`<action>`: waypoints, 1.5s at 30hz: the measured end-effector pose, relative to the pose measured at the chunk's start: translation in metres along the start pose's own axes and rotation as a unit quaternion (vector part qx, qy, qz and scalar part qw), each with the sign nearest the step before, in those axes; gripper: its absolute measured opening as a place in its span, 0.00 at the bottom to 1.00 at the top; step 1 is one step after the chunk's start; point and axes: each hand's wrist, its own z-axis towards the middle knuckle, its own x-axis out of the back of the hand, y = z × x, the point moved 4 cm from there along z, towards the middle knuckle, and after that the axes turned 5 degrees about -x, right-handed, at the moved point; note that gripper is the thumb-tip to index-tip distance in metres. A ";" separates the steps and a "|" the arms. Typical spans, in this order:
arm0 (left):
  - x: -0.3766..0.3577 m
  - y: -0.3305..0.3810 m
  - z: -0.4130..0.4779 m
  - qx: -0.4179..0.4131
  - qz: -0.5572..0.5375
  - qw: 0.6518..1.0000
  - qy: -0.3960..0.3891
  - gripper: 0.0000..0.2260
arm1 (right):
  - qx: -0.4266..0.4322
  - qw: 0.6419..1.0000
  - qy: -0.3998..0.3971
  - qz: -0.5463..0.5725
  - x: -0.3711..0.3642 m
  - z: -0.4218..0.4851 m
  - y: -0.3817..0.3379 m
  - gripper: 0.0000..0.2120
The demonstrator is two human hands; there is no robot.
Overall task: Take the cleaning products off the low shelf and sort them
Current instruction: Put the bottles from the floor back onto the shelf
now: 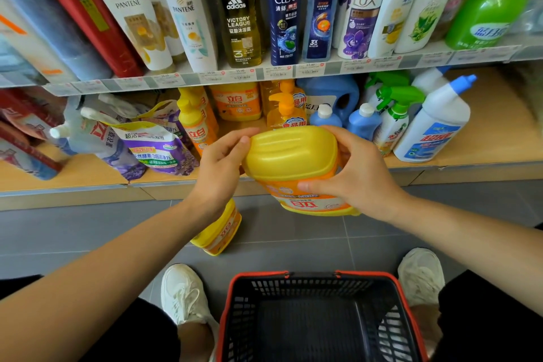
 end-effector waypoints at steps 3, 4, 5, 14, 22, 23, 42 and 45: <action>-0.004 -0.003 -0.002 -0.023 -0.001 0.999 -0.031 0.12 | -0.024 0.999 -0.010 0.046 0.002 0.001 0.002 0.42; -0.006 -0.003 -0.003 -0.029 -0.001 0.999 -0.041 0.15 | -0.032 0.997 -0.013 0.064 0.003 0.002 0.003 0.42; -0.007 -0.004 -0.004 -0.034 -0.002 0.998 -0.051 0.20 | -0.040 0.996 -0.018 0.081 0.003 0.002 0.004 0.41; -0.009 -0.006 -0.003 -0.093 -0.005 0.992 -0.088 0.21 | -0.078 0.982 -0.036 0.168 0.005 0.006 0.010 0.35; 0.000 -0.004 -0.002 -0.231 0.140 0.961 -0.063 0.18 | -0.129 0.967 -0.040 0.217 0.004 0.012 0.021 0.31; 0.001 -0.006 -0.003 -0.227 0.137 0.963 -0.054 0.18 | -0.134 0.965 -0.039 0.221 0.005 0.013 0.022 0.31; -0.012 -0.098 -0.032 0.283 -0.079 0.926 -0.238 0.24 | -0.169 0.923 0.052 0.340 0.024 0.023 0.023 0.30; -0.009 -0.097 -0.032 0.267 -0.095 0.929 -0.236 0.22 | -0.161 0.931 0.009 0.326 0.024 0.025 0.020 0.29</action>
